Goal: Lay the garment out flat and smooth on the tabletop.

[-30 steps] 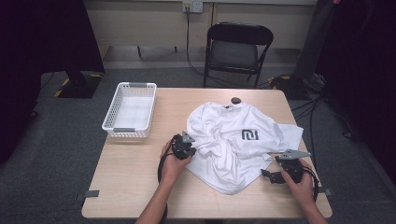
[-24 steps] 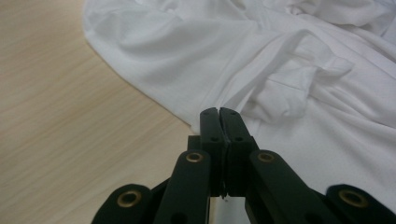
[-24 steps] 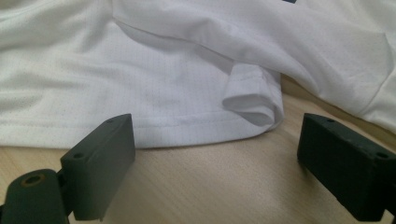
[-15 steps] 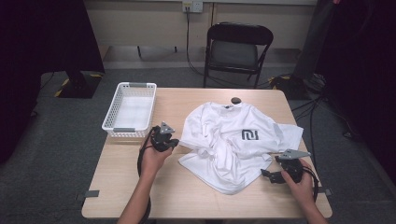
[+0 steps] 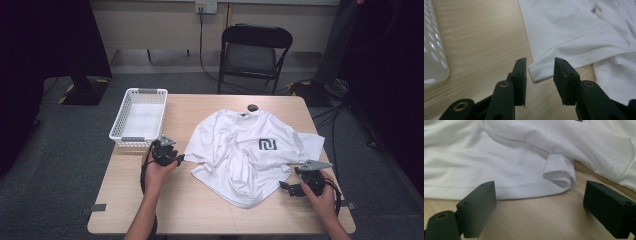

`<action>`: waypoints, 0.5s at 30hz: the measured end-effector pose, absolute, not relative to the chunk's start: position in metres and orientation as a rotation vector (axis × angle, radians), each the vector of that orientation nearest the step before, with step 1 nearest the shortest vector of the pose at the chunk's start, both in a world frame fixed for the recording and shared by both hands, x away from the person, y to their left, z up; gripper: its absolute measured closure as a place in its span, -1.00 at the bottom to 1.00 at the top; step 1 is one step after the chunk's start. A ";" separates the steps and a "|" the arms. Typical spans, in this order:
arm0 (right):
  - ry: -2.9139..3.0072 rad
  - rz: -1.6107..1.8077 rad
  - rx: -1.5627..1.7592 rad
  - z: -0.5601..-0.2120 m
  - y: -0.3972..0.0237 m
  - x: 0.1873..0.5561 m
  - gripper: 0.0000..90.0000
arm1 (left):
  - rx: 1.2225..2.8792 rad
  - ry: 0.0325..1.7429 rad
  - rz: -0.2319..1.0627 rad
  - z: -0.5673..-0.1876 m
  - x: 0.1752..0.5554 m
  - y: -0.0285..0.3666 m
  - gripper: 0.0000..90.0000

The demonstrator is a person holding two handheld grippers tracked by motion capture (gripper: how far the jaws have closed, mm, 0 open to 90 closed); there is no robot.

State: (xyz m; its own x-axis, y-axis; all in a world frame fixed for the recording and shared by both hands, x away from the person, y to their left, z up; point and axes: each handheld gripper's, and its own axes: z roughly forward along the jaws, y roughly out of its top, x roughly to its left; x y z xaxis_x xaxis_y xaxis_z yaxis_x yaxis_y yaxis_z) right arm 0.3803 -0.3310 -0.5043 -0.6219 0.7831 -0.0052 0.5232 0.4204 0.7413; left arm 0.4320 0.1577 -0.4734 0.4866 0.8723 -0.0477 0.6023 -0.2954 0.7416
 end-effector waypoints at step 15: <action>2.329 1.030 1.121 -0.504 -0.331 0.380 -0.77 | 2.133 1.194 0.469 -0.484 0.435 0.135 0.95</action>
